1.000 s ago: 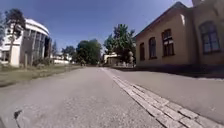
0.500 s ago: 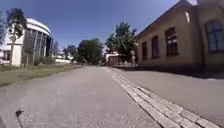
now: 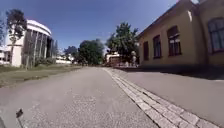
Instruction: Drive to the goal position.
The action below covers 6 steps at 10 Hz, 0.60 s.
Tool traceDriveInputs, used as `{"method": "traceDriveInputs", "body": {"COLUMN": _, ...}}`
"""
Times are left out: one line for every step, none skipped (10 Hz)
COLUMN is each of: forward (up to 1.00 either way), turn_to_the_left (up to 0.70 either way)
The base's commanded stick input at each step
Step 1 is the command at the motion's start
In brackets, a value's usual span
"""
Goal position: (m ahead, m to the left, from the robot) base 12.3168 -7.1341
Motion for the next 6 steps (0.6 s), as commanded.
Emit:
{"method": "traceDriveInputs", "body": {"forward": 0.70, "turn_to_the_left": 0.00}}
{"method": "traceDriveInputs", "body": {"forward": 0.70, "turn_to_the_left": 0.00}}
{"method": "traceDriveInputs", "body": {"forward": 0.70, "turn_to_the_left": 0.00}}
{"method": "traceDriveInputs", "body": {"forward": 0.70, "turn_to_the_left": 0.00}}
{"method": "traceDriveInputs", "body": {"forward": 0.70, "turn_to_the_left": 0.00}}
{"method": "traceDriveInputs", "body": {"forward": 0.70, "turn_to_the_left": 0.00}}
